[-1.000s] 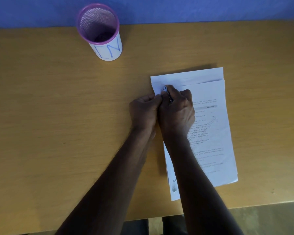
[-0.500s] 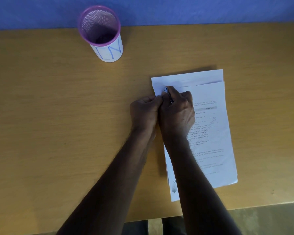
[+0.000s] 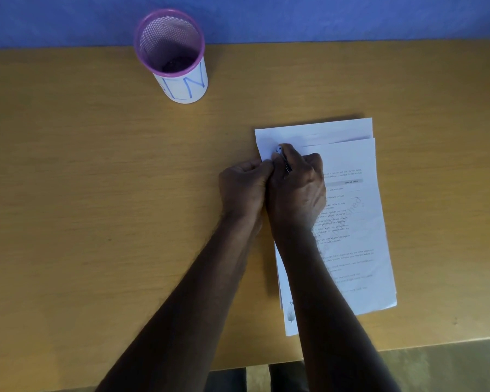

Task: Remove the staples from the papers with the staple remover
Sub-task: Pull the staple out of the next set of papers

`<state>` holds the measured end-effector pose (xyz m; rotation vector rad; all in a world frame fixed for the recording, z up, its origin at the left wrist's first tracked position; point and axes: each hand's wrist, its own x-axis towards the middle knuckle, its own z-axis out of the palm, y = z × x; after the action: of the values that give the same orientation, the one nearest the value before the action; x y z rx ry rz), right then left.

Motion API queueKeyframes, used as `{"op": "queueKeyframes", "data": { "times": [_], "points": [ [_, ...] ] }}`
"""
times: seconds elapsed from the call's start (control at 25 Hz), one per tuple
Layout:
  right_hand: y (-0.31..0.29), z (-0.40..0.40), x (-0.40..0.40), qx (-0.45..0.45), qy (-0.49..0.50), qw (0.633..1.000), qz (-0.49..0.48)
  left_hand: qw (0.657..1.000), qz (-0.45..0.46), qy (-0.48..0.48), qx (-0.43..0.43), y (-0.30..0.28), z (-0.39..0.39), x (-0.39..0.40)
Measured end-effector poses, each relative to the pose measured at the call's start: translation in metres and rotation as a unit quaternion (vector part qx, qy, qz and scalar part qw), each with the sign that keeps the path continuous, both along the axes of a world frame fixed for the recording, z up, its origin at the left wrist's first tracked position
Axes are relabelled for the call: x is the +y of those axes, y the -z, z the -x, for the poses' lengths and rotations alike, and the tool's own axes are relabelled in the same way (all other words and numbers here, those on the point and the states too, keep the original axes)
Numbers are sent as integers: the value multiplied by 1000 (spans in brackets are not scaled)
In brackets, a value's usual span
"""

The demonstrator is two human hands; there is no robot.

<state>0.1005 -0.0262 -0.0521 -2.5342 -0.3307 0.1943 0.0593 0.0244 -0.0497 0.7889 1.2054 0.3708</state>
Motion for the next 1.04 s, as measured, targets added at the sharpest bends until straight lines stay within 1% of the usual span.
{"op": "queueKeyframes", "data": {
  "times": [0.2, 0.4, 0.8, 1.04],
  "points": [
    [-3, -5, -5, 14, -24, 999, -32, 1000, -6, 4, -2, 3, 1, 1],
    [-3, -13, -9, 10, -46, 999, -23, 1000, -9, 3, 1, 2, 0, 3],
    [0, -6, -2, 5, -6, 1000, -26, 999, -17, -8, 31, 3, -5, 1],
    [-2, -7, -5, 19, -28, 999, -26, 999, -15, -11, 27, 1, -1, 0]
  ]
}}
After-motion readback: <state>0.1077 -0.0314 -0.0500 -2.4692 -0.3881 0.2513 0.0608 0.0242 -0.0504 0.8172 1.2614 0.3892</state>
